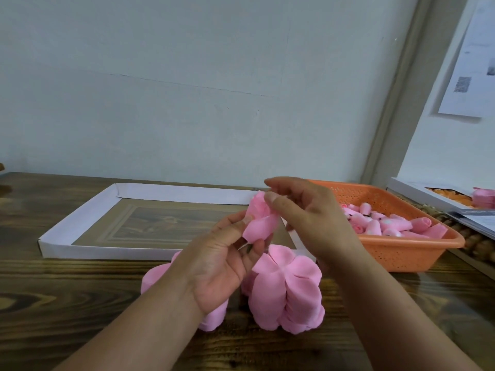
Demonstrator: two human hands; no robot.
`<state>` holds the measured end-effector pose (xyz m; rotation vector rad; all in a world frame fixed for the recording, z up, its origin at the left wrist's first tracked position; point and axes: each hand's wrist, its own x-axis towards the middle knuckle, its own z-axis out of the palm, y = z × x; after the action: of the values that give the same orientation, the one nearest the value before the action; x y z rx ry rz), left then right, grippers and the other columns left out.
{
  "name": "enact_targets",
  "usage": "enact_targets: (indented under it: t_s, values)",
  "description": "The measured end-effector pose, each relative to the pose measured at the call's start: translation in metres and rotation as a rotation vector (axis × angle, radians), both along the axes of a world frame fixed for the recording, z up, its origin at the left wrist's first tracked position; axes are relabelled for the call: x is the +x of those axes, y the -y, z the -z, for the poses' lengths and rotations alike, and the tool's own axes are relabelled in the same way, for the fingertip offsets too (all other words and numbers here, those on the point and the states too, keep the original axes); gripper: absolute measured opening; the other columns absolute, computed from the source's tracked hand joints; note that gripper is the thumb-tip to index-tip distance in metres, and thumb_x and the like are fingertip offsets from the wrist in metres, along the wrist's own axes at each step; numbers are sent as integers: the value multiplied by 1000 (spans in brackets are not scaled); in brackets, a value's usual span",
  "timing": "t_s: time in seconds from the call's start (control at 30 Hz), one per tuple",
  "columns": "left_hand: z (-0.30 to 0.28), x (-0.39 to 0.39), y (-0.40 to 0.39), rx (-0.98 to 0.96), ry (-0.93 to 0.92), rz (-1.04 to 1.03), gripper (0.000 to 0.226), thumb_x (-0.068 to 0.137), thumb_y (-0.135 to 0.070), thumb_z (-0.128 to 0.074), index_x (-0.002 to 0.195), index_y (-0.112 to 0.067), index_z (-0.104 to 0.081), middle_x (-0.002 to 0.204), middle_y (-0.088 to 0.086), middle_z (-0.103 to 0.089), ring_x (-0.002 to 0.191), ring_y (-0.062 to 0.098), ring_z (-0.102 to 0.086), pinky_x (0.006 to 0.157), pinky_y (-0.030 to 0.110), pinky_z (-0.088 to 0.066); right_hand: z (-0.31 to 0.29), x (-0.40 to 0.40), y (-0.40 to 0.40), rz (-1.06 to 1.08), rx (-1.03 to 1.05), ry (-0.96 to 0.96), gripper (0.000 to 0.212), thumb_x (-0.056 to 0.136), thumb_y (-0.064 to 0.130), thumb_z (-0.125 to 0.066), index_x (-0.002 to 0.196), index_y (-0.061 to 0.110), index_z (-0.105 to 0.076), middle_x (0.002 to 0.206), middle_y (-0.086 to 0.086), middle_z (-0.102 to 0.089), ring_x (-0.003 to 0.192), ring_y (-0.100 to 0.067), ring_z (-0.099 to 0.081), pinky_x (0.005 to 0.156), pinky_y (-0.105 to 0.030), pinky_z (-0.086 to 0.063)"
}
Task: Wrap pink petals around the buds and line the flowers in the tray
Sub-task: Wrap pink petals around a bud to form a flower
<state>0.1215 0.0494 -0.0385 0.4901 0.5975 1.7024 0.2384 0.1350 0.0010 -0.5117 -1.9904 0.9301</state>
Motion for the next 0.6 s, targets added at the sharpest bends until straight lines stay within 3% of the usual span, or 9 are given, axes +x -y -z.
enact_targets:
  t_s: [0.07,0.2,0.4,0.5,0.6]
  values:
    - [-2,-1,1,18,20,-7,37,74,-7,-62,111,-4,-63,91,12,-71,70,20,-69,53,20,-55,-4,6,4,-52,169,14,24,78,26,-71,99,33,-63,103,9,-61,89,0,-56,72,-12,-43]
    - [-2,-2,1,54,15,-37,27,77,-7,-61,103,-3,-65,89,11,-71,68,15,-67,52,20,-54,-6,14,7,-164,389,186,44,63,27,-79,104,33,-63,115,9,-50,111,-7,-50,95,-20,-37]
    - [-1,1,2,63,-32,-48,31,69,-8,-65,100,-5,-69,90,9,-72,71,12,-69,59,20,-56,-2,7,8,-143,472,228,32,69,21,-78,89,42,-63,123,14,-44,119,-2,-38,98,-12,-31]
    - [-1,2,2,55,-18,-37,29,69,-7,-64,97,-5,-71,103,15,-72,81,15,-72,65,23,-59,-1,6,5,-51,506,200,7,72,26,-72,77,29,-69,119,21,-45,117,2,-38,99,-17,-31]
    - [-3,3,4,66,-13,-11,27,71,-7,-63,96,-4,-72,99,14,-73,80,17,-73,66,24,-59,0,5,3,28,535,174,8,73,27,-66,71,20,-68,114,23,-44,116,-3,-40,98,-22,-32]
